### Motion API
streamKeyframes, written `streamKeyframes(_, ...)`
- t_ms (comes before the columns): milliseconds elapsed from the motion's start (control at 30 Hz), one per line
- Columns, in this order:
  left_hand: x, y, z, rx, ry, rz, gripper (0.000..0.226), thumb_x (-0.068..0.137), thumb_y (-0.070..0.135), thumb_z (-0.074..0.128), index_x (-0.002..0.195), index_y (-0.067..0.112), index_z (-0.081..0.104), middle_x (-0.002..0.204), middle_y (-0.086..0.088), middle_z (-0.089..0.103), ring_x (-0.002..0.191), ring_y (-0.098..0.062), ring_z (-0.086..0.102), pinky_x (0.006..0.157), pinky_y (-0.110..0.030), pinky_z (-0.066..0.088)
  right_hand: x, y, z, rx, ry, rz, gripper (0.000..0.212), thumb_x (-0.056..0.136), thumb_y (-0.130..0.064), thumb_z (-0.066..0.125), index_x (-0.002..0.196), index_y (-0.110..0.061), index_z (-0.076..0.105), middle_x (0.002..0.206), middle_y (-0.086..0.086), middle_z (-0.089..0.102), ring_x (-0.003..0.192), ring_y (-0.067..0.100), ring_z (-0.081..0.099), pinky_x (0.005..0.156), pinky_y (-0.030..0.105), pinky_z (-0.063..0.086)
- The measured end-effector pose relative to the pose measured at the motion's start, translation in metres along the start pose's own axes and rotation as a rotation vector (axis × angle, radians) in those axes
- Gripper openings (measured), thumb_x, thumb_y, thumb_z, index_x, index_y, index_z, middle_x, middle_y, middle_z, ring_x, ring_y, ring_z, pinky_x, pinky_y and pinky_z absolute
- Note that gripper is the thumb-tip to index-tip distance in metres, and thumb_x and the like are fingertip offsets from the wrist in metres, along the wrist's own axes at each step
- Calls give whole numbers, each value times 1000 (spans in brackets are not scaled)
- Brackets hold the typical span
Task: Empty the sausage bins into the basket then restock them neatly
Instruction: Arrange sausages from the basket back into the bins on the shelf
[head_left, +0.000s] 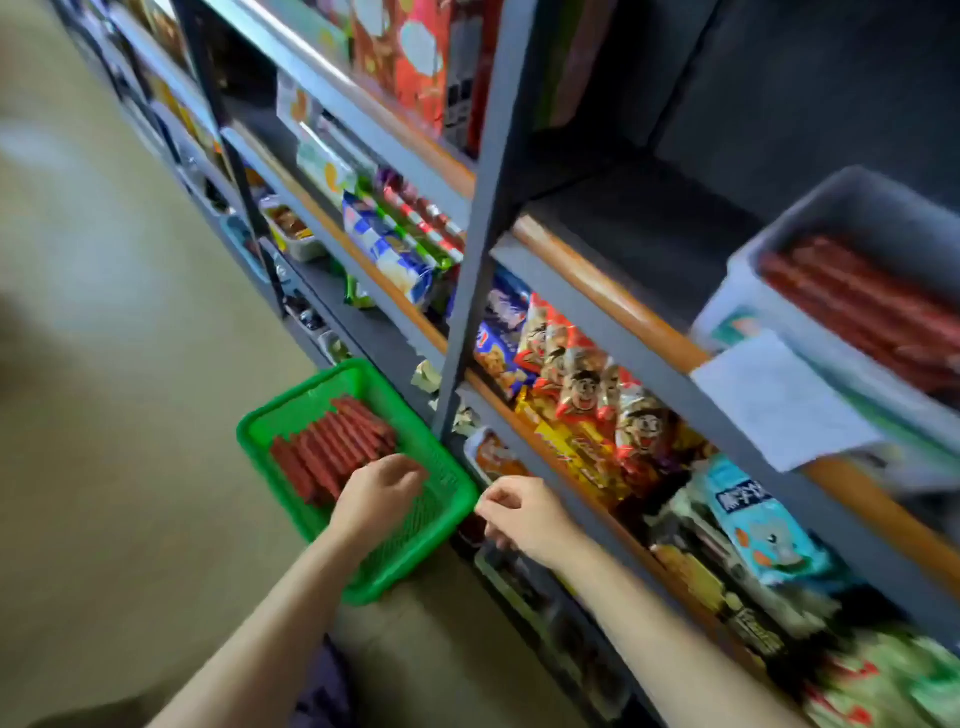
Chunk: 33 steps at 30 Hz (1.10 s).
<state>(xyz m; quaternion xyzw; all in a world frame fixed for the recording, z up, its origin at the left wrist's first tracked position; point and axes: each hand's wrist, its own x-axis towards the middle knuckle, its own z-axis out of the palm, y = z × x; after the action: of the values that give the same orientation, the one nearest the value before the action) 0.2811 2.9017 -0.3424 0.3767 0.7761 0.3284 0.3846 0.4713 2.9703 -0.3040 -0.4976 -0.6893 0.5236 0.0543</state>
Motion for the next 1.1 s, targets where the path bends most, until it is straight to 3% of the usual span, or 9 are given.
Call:
streamKeyframes(133,49,-112,-47,12,20,-238,20,82,36,58,89,25,73,86,-3,73,85,-25,69,78,-38,55,98,19,89,-51,-62,162,29,90,-8,63,64,-19,57,53,-2,59,47,17,53,52,32,44)
streamKeyframes(233,95,-176,-76,78,38,-339,22,89,22,60,106,16,72,106,-10,72,99,-28,66,83,-35,49,172,18,152,-136,-115,205,25,88,-10,64,67,-22,57,58,-6,58,51,11,52,53,25,40)
streamKeyframes(367,163,-249,-101,91,96,-454,37,89,24,60,125,18,59,119,-9,63,106,-25,61,89,-35,47,270,17,223,-265,-155,240,14,85,-8,65,98,-11,67,85,1,65,76,15,53,63,19,34)
streamKeyframes(533,211,-315,-113,50,73,-605,31,93,44,59,110,19,63,103,-2,71,98,-24,66,82,-35,50,366,19,292,-390,-185,309,27,86,-12,66,112,-8,62,97,9,63,90,23,58,73,25,37)
streamKeyframes(633,216,-339,-104,-182,79,-637,21,90,38,69,92,17,68,84,-1,75,72,-19,71,72,-32,55,398,29,326,-537,-213,332,49,86,-23,68,128,-4,51,126,17,54,118,32,52,98,30,37)
streamKeyframes(700,217,-351,-98,-316,95,-646,18,85,32,76,84,16,68,75,-4,74,60,-20,70,62,-30,55,411,35,342,-625,-226,360,56,86,-28,69,131,-3,46,133,20,48,125,36,47,104,34,35)
streamKeyframes(833,230,-365,-96,-389,81,-653,15,82,25,79,84,17,66,73,-4,74,61,-27,70,53,-26,48,422,44,362,-722,-171,378,41,86,-22,67,119,-4,51,122,20,59,115,36,58,92,38,47)
streamKeyframes(967,233,-372,-94,-434,22,-605,9,86,22,75,90,20,68,75,-5,75,63,-27,71,70,-40,58,417,45,368,-694,-119,357,33,85,-21,68,113,-7,59,113,16,64,107,34,61,86,38,48)
streamKeyframes(1100,232,-368,-91,-461,48,-613,11,88,21,73,95,13,69,76,-1,75,61,-24,71,75,-41,59,421,40,365,-506,-37,212,38,85,-23,71,121,-14,63,110,7,63,98,25,61,89,34,49)
